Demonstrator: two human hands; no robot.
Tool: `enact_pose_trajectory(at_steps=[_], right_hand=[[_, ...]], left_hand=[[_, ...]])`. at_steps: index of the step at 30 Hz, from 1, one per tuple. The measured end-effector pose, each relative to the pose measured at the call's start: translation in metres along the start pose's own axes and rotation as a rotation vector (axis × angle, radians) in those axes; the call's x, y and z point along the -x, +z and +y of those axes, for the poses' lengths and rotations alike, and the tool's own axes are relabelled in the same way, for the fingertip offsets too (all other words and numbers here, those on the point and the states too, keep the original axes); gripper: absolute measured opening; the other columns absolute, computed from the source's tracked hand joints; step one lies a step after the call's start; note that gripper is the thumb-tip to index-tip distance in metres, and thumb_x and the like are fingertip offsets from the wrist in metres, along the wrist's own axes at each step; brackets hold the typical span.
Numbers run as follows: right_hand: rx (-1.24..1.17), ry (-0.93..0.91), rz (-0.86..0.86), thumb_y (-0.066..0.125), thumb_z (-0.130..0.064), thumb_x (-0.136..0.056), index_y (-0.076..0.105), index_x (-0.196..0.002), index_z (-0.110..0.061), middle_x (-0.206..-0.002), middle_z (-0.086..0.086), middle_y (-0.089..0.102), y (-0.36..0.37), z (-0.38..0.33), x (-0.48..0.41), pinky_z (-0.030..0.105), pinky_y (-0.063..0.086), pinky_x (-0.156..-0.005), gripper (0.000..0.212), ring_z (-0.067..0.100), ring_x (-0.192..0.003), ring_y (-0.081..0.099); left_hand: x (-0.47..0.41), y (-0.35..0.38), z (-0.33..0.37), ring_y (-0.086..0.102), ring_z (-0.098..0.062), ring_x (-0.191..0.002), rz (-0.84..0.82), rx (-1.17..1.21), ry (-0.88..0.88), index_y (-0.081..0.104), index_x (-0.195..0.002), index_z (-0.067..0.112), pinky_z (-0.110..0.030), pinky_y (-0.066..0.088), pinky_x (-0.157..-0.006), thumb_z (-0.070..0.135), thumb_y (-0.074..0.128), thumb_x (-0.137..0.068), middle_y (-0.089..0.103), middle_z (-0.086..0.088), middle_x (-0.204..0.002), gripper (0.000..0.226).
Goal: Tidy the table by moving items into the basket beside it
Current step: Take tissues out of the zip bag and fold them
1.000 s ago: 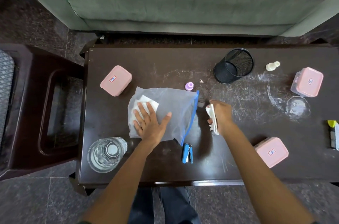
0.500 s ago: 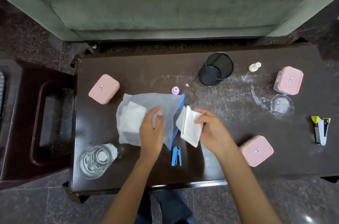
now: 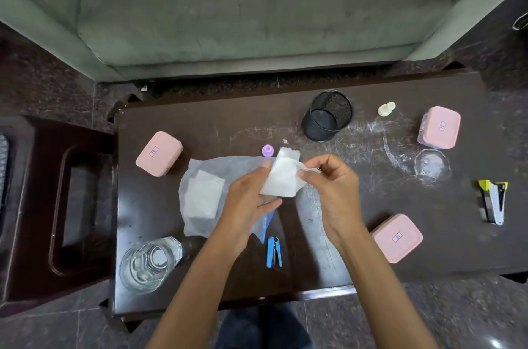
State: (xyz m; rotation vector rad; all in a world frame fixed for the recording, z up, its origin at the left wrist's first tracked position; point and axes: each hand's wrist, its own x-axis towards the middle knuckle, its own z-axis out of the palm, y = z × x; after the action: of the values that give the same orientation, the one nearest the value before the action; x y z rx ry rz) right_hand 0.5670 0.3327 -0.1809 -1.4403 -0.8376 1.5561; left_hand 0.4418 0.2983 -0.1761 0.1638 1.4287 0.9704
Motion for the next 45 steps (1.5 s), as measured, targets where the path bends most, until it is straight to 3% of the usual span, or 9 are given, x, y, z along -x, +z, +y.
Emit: enact_pose_trajectory(at_steps=[8, 13, 19, 23, 26, 30, 33, 36, 45], right_hand=[[0.064, -0.059, -0.027, 0.059, 0.018, -0.074, 0.061, -0.067, -0.016, -0.069, -0.009, 0.065, 0.017, -0.003, -0.002, 0.016, 0.046, -0.059, 0.034, 0.006, -0.066, 0.056], [0.107, -0.171, -0.141, 0.059, 0.010, -0.062, 0.066, -0.059, -0.020, -0.090, 0.006, 0.065, 0.019, -0.014, 0.006, 0.029, 0.050, -0.078, 0.030, 0.015, -0.091, 0.060], [0.691, -0.263, -0.133, 0.049, -0.001, -0.062, 0.059, -0.054, -0.039, -0.096, -0.016, 0.060, -0.008, -0.007, 0.021, 0.004, 0.033, -0.082, 0.040, -0.006, -0.095, 0.048], [0.372, -0.052, -0.001, 0.059, 0.000, -0.079, 0.068, -0.065, -0.026, -0.087, -0.006, 0.070, -0.015, -0.020, 0.003, 0.012, 0.047, -0.079, 0.031, 0.005, -0.087, 0.061], [0.309, 0.191, -0.098, 0.063, -0.013, -0.085, 0.071, -0.089, -0.009, -0.090, 0.002, 0.072, -0.008, -0.033, -0.025, 0.023, 0.052, -0.072, 0.010, 0.014, -0.081, 0.064], [0.376, 0.103, -0.028, 0.063, -0.004, -0.082, 0.057, -0.078, 0.014, -0.070, 0.015, 0.054, -0.005, -0.030, -0.037, 0.031, 0.036, -0.062, 0.020, 0.021, -0.065, 0.047], [0.455, -0.056, 0.121, 0.065, -0.001, -0.080, 0.062, -0.069, -0.002, -0.069, 0.008, 0.058, -0.007, -0.030, -0.033, 0.023, 0.039, -0.059, 0.011, 0.008, -0.060, 0.048], [0.491, -0.162, 0.117, 0.067, 0.000, -0.078, 0.063, -0.072, -0.017, -0.070, -0.002, 0.061, -0.006, -0.029, -0.027, 0.009, 0.041, -0.060, 0.019, 0.002, -0.060, 0.054], [0.266, 0.033, 0.056, 0.067, -0.003, -0.081, 0.073, -0.079, -0.017, -0.082, 0.004, 0.071, -0.016, -0.032, -0.026, 0.026, 0.053, -0.073, 0.015, 0.006, -0.072, 0.064]], left_hand=[[-0.008, -0.012, 0.015, 0.068, -0.020, -0.096, -0.113, 0.137, -0.097, 0.065, -0.091, 0.018, -0.034, 0.056, -0.081, 0.019, 0.054, -0.092, 0.071, -0.001, -0.095, 0.012], [-0.016, -0.019, 0.023, 0.061, -0.031, -0.110, -0.087, 0.331, -0.160, 0.060, -0.108, 0.009, -0.042, 0.051, -0.091, 0.015, 0.052, -0.093, 0.065, -0.014, -0.114, 0.019], [-0.035, -0.018, 0.026, 0.060, -0.028, -0.108, -0.037, 0.440, -0.120, 0.053, -0.124, 0.012, -0.041, 0.049, -0.086, 0.024, 0.046, -0.096, 0.064, -0.008, -0.116, 0.031], [-0.038, 0.000, 0.020, 0.063, -0.020, -0.086, 0.008, 0.270, -0.083, 0.059, -0.097, 0.020, -0.038, 0.051, -0.077, 0.025, 0.047, -0.096, 0.067, -0.002, -0.092, 0.013], [-0.038, 0.017, 0.013, 0.067, -0.018, -0.077, -0.038, 0.224, -0.076, 0.060, -0.097, 0.018, -0.039, 0.054, -0.073, 0.028, 0.054, -0.089, 0.069, -0.004, -0.089, 0.013], [-0.032, 0.041, 0.010, 0.063, -0.010, -0.092, 0.225, 0.030, 0.134, 0.053, -0.111, 0.026, -0.023, 0.053, -0.074, 0.021, 0.056, -0.092, 0.063, 0.008, -0.101, 0.020], [-0.019, 0.052, 0.012, 0.060, -0.005, -0.091, 0.381, -0.184, 0.441, 0.056, -0.099, 0.027, -0.013, 0.048, -0.073, 0.020, 0.060, -0.088, 0.062, 0.010, -0.097, 0.013], [-0.012, 0.066, 0.010, 0.065, -0.011, -0.089, 0.160, -0.157, 0.365, 0.064, -0.092, 0.018, -0.023, 0.053, -0.078, 0.019, 0.056, -0.091, 0.068, 0.006, -0.090, 0.008], [-0.019, 0.063, 0.002, 0.071, -0.022, -0.086, 0.117, -0.106, 0.317, 0.072, -0.092, 0.015, -0.035, 0.058, -0.079, 0.019, 0.067, -0.082, 0.074, -0.004, -0.088, 0.012]])
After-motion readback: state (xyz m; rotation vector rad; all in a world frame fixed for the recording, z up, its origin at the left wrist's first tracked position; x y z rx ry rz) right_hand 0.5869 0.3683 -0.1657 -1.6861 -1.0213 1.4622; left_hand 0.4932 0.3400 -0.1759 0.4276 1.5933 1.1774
